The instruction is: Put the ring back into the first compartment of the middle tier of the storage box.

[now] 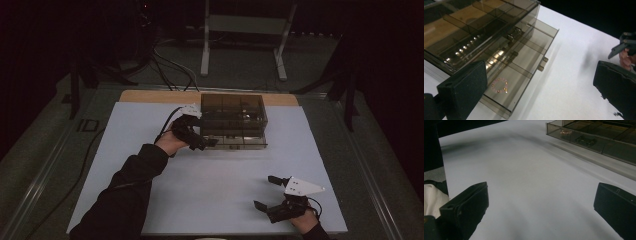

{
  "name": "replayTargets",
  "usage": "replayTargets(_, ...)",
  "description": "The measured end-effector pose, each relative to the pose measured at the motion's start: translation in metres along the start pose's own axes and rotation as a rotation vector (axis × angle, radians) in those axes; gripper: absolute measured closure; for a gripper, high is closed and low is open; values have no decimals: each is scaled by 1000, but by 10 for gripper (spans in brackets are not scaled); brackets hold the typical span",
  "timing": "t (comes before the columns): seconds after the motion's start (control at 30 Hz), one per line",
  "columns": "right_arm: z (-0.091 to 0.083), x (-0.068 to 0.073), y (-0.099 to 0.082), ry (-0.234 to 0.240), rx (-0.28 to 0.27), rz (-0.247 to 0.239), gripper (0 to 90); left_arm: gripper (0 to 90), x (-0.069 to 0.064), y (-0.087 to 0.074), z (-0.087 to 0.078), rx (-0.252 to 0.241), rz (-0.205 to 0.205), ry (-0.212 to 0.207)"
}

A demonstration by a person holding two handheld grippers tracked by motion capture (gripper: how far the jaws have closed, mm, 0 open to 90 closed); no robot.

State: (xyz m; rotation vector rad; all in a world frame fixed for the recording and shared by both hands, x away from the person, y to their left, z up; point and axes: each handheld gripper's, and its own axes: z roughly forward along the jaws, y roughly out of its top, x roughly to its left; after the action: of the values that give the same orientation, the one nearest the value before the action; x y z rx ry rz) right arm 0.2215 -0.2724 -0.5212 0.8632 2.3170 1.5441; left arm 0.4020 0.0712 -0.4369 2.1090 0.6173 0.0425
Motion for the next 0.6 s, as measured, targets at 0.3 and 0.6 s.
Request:
replayTargets(0.3,-1,1,1,-3,-3,-2,0,9,-7,-2,-10,-14,38,-40)
replayTargets(0.6,-1,1,0,-6,-5,3,0,9,-9,-13,-23,-24,32,-44)
